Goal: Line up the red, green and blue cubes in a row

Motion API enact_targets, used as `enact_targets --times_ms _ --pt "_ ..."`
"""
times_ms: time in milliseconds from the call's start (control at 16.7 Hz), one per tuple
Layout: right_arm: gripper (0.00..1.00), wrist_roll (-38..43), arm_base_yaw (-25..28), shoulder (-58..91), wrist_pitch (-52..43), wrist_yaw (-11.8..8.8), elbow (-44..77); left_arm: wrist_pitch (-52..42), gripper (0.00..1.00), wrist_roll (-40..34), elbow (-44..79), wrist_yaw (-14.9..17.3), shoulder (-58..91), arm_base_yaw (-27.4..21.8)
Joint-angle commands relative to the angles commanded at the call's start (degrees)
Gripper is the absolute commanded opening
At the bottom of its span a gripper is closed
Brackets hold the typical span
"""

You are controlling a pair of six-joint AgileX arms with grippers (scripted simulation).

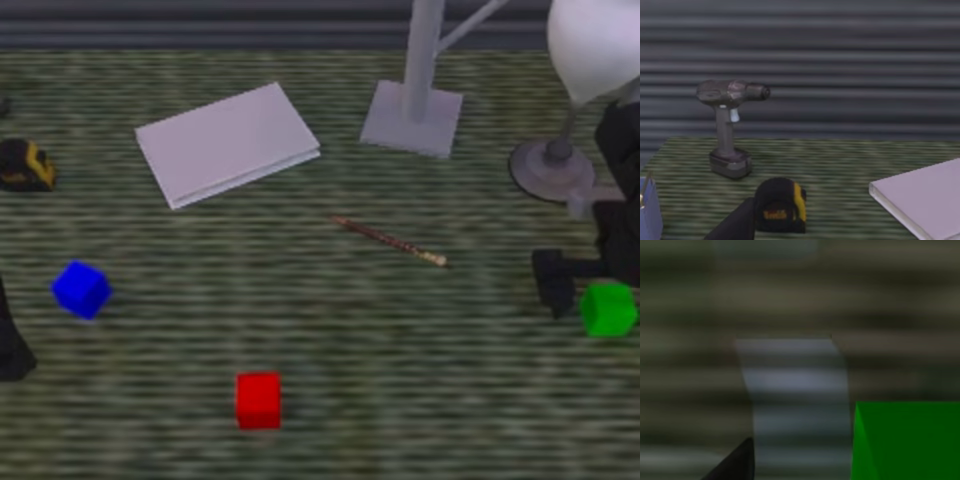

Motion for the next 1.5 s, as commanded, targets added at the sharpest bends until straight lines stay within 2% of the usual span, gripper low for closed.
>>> enact_targets --times_ms 240,1020,1500 --pt "1.0 0.01 0.01 0.17 0.23 0.0 -0.14 0.0 1.0 0.0 0.0 0.0 0.0 0.0" --pt "0.02 0.01 0.01 0.17 0.23 0.0 -0.14 0.0 1.0 0.0 0.0 0.0 0.0 0.0" --pt "0.0 0.01 0.01 0.17 0.23 0.0 -0.14 0.0 1.0 0.0 0.0 0.0 0.0 0.0"
